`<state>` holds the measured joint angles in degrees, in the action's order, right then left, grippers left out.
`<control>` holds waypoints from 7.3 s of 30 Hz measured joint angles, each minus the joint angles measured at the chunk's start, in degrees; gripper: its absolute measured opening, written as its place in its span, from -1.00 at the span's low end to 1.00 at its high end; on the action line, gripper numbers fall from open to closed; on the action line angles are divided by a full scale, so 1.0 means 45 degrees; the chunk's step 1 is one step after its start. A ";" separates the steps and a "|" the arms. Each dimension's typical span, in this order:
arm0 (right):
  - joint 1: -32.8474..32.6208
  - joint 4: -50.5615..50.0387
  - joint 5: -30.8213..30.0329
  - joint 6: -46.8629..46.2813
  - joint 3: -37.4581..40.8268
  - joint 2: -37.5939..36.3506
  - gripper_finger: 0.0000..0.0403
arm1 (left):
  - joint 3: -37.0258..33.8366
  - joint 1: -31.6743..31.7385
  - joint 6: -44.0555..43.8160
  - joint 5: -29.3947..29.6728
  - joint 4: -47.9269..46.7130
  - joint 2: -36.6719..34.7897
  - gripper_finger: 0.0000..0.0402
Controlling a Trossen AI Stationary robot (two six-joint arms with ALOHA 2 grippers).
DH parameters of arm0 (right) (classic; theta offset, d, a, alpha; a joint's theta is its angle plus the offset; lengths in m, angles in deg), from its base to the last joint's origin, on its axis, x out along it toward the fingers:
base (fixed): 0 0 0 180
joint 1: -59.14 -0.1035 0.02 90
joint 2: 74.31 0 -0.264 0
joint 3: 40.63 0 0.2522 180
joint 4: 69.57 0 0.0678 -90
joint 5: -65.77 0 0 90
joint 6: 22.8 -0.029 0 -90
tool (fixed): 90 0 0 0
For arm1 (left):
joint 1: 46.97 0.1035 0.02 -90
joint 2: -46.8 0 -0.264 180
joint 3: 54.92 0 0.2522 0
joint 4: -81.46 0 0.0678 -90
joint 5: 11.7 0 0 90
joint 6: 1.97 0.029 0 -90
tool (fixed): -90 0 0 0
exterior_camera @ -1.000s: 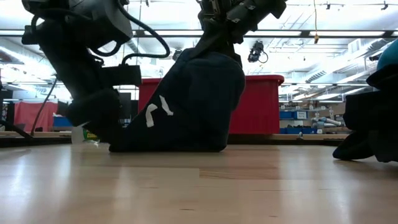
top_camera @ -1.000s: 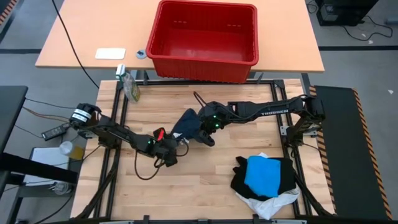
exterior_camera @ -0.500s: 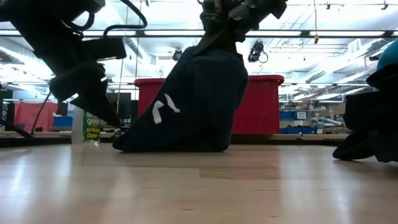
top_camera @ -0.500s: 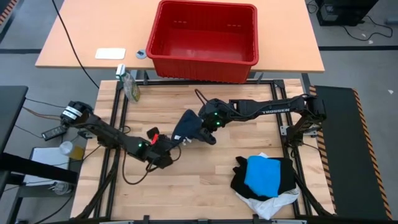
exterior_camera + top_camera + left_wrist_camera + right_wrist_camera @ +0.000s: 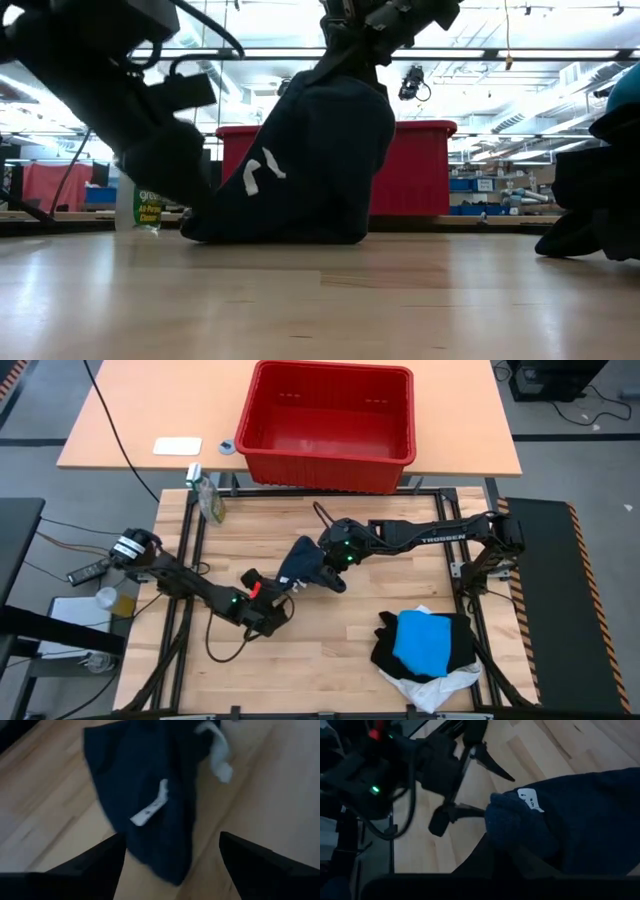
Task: Fold laundry
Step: Fold the dark blue shorts
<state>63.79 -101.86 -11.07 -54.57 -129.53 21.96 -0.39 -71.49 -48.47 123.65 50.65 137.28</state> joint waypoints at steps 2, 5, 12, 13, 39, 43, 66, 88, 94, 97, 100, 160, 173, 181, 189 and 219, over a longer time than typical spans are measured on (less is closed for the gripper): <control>0.0000 0.0004 0.0001 0.0003 0.0000 0.0000 -0.91 | -0.0016 0.0000 0.0371 -0.0008 0.0630 0.0409 0.60; 0.0000 -0.0016 0.0016 0.0033 0.0000 0.0005 -0.91 | -0.0001 0.0152 0.0452 0.0073 0.1124 0.0753 0.60; 0.0000 0.0010 0.0093 0.0063 0.0000 0.0005 -0.91 | 0.0002 0.1059 0.0182 -0.0292 0.1114 0.0912 0.28; 0.0000 0.0010 0.0098 0.0072 0.0000 0.0005 -0.91 | -0.0003 0.1192 0.0221 -0.0557 0.1115 0.0912 0.17; 0.1478 0.0491 0.3510 0.5173 -0.0001 -0.1819 -0.91 | 0.2638 0.2840 0.9563 -0.5599 -0.1989 -0.5498 -0.97; 0.1658 0.0376 0.2173 0.7300 -0.0015 -0.1635 -0.91 | 0.2760 0.4133 1.1525 -0.5796 -0.2178 -0.5406 -0.97; 0.2599 -0.0423 -0.0888 0.9946 0.0175 -0.2075 -0.90 | 0.5550 0.8684 1.4326 -0.7912 -0.4709 -0.5426 -0.98; -0.0879 -0.0542 -0.1663 0.8046 0.2310 -0.1243 -0.86 | 0.0419 0.2024 0.6591 -0.5925 -0.0086 -0.5252 -0.93; 0.0036 -0.0157 -0.5433 0.9751 0.1009 -0.1297 -0.90 | 0.2422 0.3418 0.9615 -0.3037 -0.2065 -0.5752 -0.93; 0.0558 0.1002 -0.7655 1.1444 0.0574 -0.1297 -0.88 | 0.3495 0.4653 1.2456 -0.1742 -0.2785 -0.5742 -0.93; 0.1027 0.2255 -0.9612 1.3203 -0.0034 -0.1297 -0.88 | 0.4518 0.6137 1.4700 -0.1294 -0.2652 -0.5737 -0.93; -0.4308 -0.2880 -0.0611 0.5520 0.0985 0.0606 0.33 | 0.0400 0.0188 0.5248 -0.7297 0.2316 -0.3401 -0.91; -0.3886 0.3987 -0.2096 0.3697 0.1938 0.0576 0.15 | 0.0410 -0.0078 0.4905 -0.7337 0.2657 -0.2911 -0.91; -0.3848 0.3280 -0.3545 0.2129 0.1948 0.0874 0.13 | 0.0400 -0.0010 0.7028 -0.7239 0.3230 -0.2750 -0.91; -0.3321 0.0780 -0.5201 -0.0521 0.2800 0.0889 0.06 | 0.0400 -0.0017 0.9080 -0.7239 0.3341 -0.2750 -0.91; -0.3203 0.4722 -0.4997 0.2285 0.4639 0.1105 0.01 | 0.1046 -0.0844 0.7497 -0.7834 0.1013 -0.3671 0.22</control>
<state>49.38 -80.60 -33.55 -44.29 -108.65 26.93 4.32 -75.29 -14.74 88.39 55.21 120.76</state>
